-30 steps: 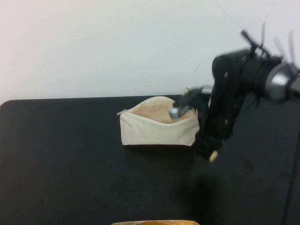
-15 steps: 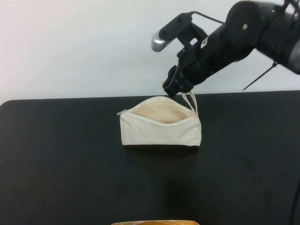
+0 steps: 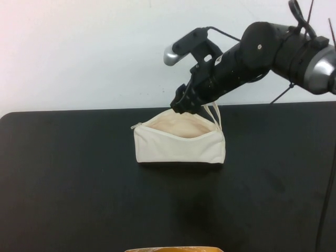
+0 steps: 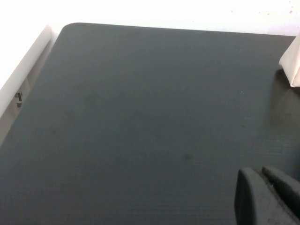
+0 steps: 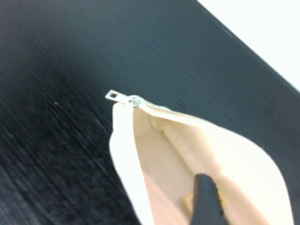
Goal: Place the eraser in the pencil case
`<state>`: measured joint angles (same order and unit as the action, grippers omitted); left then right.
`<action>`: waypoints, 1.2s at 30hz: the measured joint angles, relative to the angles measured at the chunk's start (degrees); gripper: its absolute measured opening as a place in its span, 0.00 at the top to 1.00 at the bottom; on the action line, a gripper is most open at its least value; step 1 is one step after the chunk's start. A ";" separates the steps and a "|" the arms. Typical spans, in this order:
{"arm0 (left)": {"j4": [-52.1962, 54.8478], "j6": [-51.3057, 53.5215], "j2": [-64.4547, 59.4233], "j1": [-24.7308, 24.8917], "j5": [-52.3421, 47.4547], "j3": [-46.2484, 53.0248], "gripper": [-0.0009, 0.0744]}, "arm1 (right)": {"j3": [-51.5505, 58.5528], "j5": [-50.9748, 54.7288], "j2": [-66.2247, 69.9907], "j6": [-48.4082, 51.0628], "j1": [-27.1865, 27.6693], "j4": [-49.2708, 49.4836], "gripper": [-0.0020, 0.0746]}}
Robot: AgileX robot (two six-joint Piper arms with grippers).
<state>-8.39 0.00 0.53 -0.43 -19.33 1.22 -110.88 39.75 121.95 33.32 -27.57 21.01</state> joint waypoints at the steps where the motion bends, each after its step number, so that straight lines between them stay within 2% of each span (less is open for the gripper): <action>1: 0.00 0.00 0.00 0.00 0.00 0.00 0.99 | 0.00 0.63 -0.41 -0.98 0.10 0.14 0.45; 4: 0.00 0.00 0.00 0.00 0.00 0.00 0.99 | 0.00 4.60 -3.51 -3.64 1.35 0.76 0.59; 8: 0.00 0.00 0.00 0.00 0.00 0.00 0.99 | 0.96 12.00 -10.40 -4.04 3.66 1.64 0.86; 11: 0.00 0.00 0.00 0.00 0.00 0.00 0.99 | 5.44 14.43 -17.23 -1.93 4.45 3.04 0.94; 15: 0.00 0.00 0.00 0.00 0.00 0.00 0.99 | 15.77 11.95 -29.26 2.51 4.45 7.66 0.97; 19: 0.00 0.00 0.00 0.00 0.00 0.00 0.99 | 28.58 4.59 -43.00 7.47 4.45 12.75 0.97; 25: 0.00 0.00 0.00 0.00 0.00 0.00 0.99 | 46.21 -7.27 -63.33 10.04 4.45 14.52 0.97; 28: 0.00 0.00 0.00 0.00 0.00 0.00 0.99 | 52.85 -11.02 -71.56 10.40 4.45 14.66 0.97; 36: 0.00 0.00 0.00 0.00 0.00 0.00 0.99 | 64.13 -12.85 -88.52 10.74 4.45 14.97 0.97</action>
<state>-8.39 0.00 0.53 -0.43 -19.33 1.22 -46.75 26.90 33.43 44.06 -23.11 35.97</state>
